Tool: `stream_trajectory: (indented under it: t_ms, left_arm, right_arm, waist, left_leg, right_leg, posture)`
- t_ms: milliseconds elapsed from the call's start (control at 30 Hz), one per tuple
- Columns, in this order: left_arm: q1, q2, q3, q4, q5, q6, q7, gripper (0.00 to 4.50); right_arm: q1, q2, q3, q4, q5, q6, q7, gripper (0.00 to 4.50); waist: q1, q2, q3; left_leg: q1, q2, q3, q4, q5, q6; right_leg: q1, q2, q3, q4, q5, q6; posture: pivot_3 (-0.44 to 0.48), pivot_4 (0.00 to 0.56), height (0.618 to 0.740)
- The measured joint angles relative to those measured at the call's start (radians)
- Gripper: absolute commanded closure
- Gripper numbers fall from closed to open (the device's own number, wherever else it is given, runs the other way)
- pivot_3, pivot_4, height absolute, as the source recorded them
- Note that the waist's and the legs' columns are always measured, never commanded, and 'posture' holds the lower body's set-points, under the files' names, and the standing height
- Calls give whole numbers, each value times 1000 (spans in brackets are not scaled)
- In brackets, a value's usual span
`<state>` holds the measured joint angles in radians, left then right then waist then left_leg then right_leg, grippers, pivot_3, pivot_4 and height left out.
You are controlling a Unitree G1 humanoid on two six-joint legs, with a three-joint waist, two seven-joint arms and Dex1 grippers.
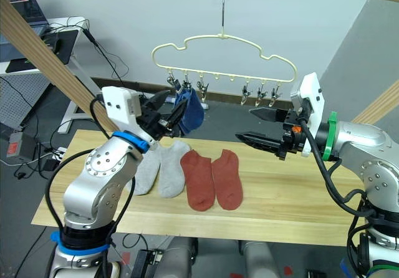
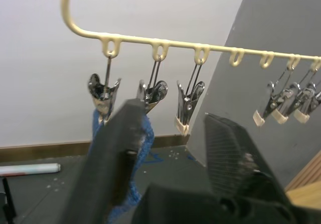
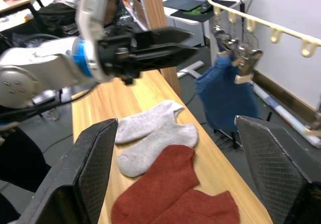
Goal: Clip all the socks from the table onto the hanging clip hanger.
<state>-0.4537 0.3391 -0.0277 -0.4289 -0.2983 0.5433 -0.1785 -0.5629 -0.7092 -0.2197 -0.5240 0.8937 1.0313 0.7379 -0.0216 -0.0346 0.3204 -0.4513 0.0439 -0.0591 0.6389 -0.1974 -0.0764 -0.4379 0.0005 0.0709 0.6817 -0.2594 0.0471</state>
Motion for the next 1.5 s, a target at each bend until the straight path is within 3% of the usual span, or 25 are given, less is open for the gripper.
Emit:
stream_trajectory:
  t_ms: [400, 900, 1500]
  left_arm:
    - [-68, -145, -55, 147, 87, -42, 28, 2475]
    - [-153, -226, -50, 338, 188, -131, 77, 2475]
    - [-273, -287, -32, 524, 225, -264, 99, 2475]
  right_arm:
    - [10, -31, -5, -44, 111, 22, -92, 564]
    - [32, -61, -5, -60, 174, 22, -165, 564]
    - [54, -77, -5, -78, 228, 22, -245, 564]
  waist:
    - [-7, 0, 0]
    - [-9, 0, 0]
    - [-11, 0, 0]
  left_leg:
    - [0, 0, 0, 6, 0, 1]
    - [0, 0, -1, 6, 1, 2]
    - [0, 0, -1, 6, 1, 2]
  right_leg:
    - [3, 1, 0, 0, 2, 2]
    - [3, 1, 1, 0, 2, 2]
    - [3, 1, 1, 0, 2, 2]
  posture:
    - [-34, 298, 740]
    - [-54, 305, 740]
    - [-80, 317, 740]
